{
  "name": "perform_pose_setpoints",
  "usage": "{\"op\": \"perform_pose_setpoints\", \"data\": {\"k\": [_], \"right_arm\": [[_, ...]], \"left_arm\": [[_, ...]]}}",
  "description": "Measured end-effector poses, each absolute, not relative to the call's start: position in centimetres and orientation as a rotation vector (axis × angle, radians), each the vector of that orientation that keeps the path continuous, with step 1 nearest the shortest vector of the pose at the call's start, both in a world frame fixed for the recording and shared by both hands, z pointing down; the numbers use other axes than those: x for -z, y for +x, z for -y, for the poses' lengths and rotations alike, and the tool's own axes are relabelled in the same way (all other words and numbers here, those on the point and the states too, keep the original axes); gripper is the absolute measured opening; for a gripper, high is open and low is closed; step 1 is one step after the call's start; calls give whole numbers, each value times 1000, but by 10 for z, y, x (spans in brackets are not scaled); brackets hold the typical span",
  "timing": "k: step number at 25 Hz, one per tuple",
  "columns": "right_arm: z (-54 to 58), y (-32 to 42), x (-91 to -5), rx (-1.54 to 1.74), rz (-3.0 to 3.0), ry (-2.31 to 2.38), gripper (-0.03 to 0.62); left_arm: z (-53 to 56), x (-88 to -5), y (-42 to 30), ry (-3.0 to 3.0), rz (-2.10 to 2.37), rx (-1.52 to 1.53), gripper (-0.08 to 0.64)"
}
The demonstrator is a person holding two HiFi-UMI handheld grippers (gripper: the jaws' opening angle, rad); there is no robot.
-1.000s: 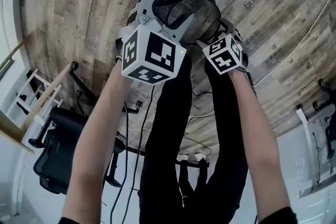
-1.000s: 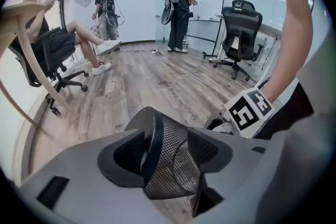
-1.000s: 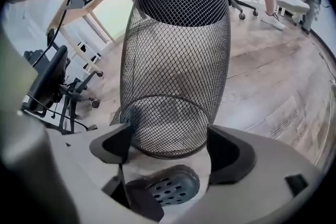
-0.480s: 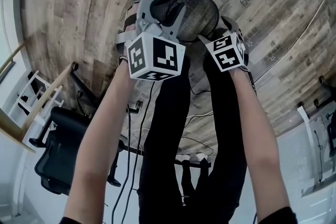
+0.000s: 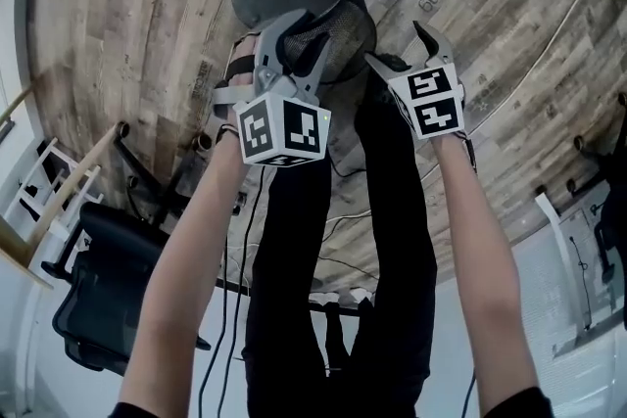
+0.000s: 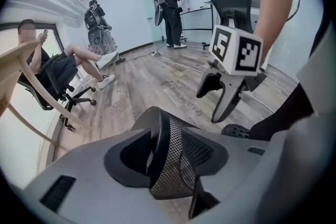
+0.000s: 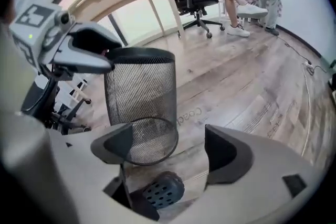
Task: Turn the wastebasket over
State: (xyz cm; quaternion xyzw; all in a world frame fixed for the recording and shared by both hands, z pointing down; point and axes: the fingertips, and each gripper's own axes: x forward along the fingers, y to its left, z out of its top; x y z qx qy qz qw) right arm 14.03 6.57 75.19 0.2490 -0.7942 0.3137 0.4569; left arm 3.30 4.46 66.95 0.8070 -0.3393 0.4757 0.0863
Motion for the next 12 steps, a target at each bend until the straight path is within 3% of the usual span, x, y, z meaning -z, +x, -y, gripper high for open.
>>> {"op": "perform_pose_setpoints", "data": {"k": [12], "right_arm": [[2, 93, -673, -1139, 2188, 714, 445]], "left_arm": [[-57, -670, 34, 2397, 1075, -1445, 192]]}}
